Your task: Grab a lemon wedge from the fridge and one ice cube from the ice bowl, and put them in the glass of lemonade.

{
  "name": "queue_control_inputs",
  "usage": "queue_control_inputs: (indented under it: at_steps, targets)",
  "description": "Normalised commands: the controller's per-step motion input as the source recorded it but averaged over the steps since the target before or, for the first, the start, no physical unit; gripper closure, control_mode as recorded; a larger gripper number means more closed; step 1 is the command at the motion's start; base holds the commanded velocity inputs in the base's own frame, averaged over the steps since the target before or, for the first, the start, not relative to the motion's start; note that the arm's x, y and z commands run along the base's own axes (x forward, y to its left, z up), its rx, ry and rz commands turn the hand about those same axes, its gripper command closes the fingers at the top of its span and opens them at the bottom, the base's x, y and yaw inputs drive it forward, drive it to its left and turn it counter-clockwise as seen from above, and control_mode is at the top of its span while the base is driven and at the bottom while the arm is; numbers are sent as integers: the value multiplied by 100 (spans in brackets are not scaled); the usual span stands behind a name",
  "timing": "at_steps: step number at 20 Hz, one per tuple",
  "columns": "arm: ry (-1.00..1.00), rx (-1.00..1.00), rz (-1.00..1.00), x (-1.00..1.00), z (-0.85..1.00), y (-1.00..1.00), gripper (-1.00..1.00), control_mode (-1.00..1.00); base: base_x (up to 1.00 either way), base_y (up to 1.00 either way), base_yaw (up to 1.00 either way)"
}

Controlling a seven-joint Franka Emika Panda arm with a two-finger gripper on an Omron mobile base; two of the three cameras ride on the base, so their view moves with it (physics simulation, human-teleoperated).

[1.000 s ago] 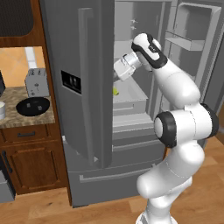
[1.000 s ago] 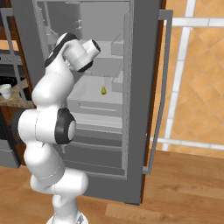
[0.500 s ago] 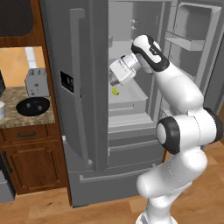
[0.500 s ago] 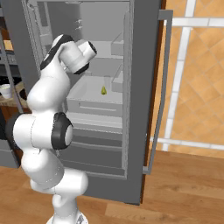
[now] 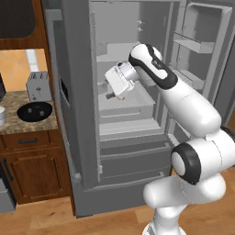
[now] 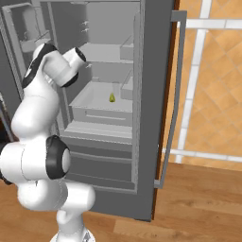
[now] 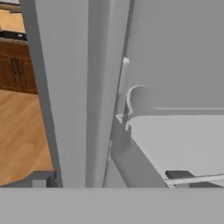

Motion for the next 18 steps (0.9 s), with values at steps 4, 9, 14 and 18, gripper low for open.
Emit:
queue_control_inputs:
  at_steps: [4,9,14,18]
  targets:
    - [-6,-1,4,-41,1,100,-100,-100,0,0,0]
    - [-10,-2,1,-21,9,94,-100,-100,0,0,0]
    - [-7,0,0,-8,1,32,-100,-100,0,0,0]
    - [-8,1,-4,-85,29,-15,-100,-100,0,0,0]
